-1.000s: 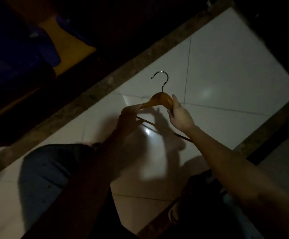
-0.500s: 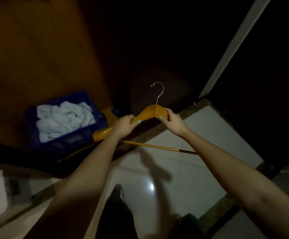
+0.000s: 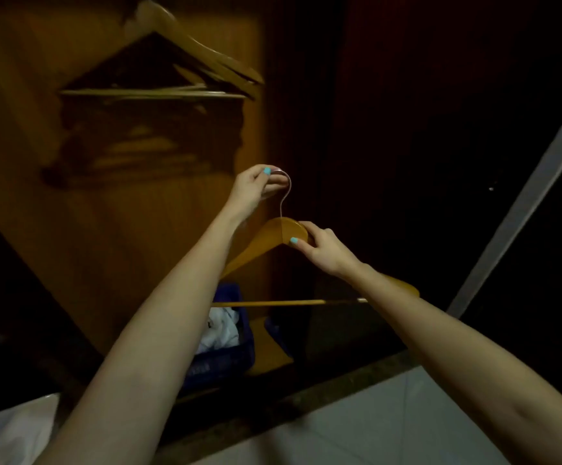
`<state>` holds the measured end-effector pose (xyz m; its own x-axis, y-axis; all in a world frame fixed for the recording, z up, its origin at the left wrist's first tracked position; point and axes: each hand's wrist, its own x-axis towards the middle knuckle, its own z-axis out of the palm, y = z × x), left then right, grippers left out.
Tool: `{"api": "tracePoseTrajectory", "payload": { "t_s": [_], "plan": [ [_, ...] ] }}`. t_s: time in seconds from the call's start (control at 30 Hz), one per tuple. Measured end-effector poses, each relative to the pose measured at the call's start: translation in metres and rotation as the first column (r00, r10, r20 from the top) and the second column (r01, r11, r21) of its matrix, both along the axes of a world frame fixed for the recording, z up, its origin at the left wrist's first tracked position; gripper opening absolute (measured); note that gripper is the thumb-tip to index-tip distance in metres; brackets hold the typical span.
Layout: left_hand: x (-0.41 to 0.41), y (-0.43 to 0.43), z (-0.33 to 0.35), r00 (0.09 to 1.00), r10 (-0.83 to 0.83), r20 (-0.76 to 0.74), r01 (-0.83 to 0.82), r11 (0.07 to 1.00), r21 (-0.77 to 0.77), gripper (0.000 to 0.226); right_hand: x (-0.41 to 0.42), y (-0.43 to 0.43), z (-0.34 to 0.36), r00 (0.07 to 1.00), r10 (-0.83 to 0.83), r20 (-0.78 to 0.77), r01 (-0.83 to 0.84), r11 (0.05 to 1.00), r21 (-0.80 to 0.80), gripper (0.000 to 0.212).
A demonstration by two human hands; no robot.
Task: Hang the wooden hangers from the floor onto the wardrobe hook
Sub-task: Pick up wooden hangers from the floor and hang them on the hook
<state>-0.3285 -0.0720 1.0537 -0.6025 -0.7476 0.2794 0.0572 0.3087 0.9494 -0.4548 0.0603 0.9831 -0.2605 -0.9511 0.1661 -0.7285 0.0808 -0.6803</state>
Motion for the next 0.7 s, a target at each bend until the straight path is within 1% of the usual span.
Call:
{"api": "tracePoseTrajectory", "payload": {
  "t_s": [0.1,0.2,0.27,0.33,0.4,0.43,0.47,0.5,0.53,0.57,0.63,0.67,0.7],
  "plan": [
    [0.021,-0.027,0.020,0.999,0.030,-0.029,-0.030,1.000,-0.008,0.033,0.015,-0.033,0.023,1.000,0.026,-0.005,-0.026,0.999,-0.033,0.048],
    [0.040,-0.061,0.050,0.999,0.042,-0.004,-0.043,0.998,-0.045,0.034,0.030,-0.075,0.049,0.998,0.061,-0.005,-0.062,0.995,-0.078,0.041],
    [0.053,-0.088,0.075,0.997,0.082,0.013,-0.081,0.994,-0.073,0.035,0.039,-0.108,0.069,0.996,0.087,-0.012,-0.088,0.989,-0.122,0.038],
    [0.066,-0.115,0.097,0.985,0.155,0.072,-0.142,0.978,-0.152,0.041,0.050,-0.143,0.092,0.994,0.108,0.012,-0.104,0.976,-0.189,0.038],
    [0.083,-0.140,0.111,0.945,0.276,0.174,-0.217,0.930,-0.298,0.047,0.059,-0.175,0.119,0.992,0.114,0.051,-0.098,0.961,-0.257,0.042],
    [0.094,-0.150,0.117,0.906,0.356,0.228,-0.249,0.885,-0.394,0.048,0.063,-0.188,0.133,0.992,0.109,0.061,-0.086,0.951,-0.296,0.044],
    [0.106,-0.158,0.122,0.856,0.444,0.266,-0.268,0.820,-0.506,0.047,0.067,-0.200,0.147,0.992,0.101,0.073,-0.071,0.938,-0.339,0.045],
    [0.117,-0.166,0.127,0.795,0.535,0.285,-0.271,0.735,-0.622,0.045,0.070,-0.212,0.161,0.992,0.094,0.089,-0.054,0.924,-0.379,0.045],
    [0.129,-0.173,0.133,0.736,0.619,0.274,-0.263,0.634,-0.728,0.044,0.073,-0.223,0.174,0.990,0.092,0.110,-0.038,0.909,-0.415,0.044],
    [0.139,-0.180,0.139,0.683,0.693,0.233,-0.253,0.523,-0.814,0.043,0.074,-0.232,0.187,0.987,0.091,0.133,-0.023,0.896,-0.443,0.044],
    [0.153,-0.196,0.152,0.608,0.784,0.126,-0.226,0.323,-0.919,0.042,0.076,-0.250,0.210,0.984,0.091,0.156,-0.005,0.878,-0.478,0.044],
    [0.157,-0.205,0.158,0.585,0.807,0.087,-0.202,0.248,-0.947,0.041,0.075,-0.260,0.219,0.982,0.095,0.160,-0.004,0.871,-0.491,0.044],
    [0.158,-0.215,0.163,0.567,0.821,0.066,-0.179,0.202,-0.963,0.040,0.074,-0.269,0.227,0.980,0.109,0.169,-0.008,0.863,-0.505,0.042]
  ]
}}
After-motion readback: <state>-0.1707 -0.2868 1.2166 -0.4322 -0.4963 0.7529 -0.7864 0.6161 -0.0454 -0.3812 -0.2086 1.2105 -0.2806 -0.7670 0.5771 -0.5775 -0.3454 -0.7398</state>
